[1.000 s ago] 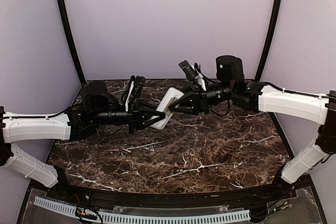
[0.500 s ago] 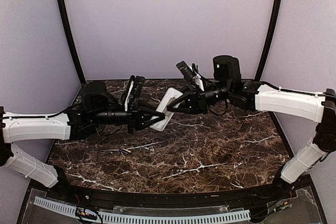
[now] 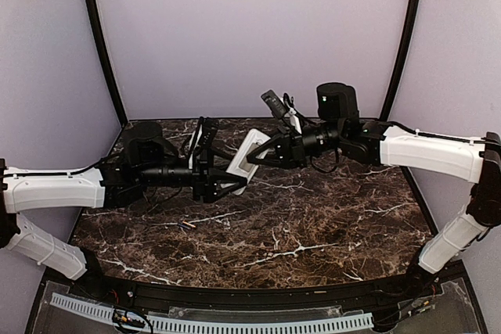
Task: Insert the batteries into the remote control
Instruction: Pass from the left arm to the right
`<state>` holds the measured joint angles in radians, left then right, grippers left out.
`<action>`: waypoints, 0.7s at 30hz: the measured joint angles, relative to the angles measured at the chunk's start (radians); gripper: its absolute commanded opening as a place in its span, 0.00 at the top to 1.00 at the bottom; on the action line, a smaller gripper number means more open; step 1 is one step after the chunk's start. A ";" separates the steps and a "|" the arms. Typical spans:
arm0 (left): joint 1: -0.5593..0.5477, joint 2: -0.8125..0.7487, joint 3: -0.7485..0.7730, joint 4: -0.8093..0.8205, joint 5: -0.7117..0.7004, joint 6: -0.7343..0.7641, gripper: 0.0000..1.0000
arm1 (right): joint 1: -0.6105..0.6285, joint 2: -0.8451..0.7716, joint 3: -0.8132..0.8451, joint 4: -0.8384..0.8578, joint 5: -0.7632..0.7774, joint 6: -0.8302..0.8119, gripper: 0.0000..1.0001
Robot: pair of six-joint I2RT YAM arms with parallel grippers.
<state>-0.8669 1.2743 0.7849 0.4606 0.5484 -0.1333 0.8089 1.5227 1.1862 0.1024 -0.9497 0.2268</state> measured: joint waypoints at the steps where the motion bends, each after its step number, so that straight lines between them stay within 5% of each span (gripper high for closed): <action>1: 0.000 -0.002 0.000 -0.015 -0.008 0.019 0.24 | -0.001 0.000 0.001 0.000 0.012 0.017 0.95; 10: -0.024 -0.128 -0.021 -0.090 -0.203 0.309 0.11 | -0.006 0.000 -0.003 0.041 0.157 0.203 0.99; 21: -0.087 -0.077 -0.107 -0.013 -0.433 0.552 0.19 | -0.004 0.034 -0.048 0.151 0.264 0.388 0.99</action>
<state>-0.9535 1.1969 0.6777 0.4473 0.1154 0.4191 0.8047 1.5562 1.1381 0.2531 -0.6857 0.6151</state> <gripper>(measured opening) 0.859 0.215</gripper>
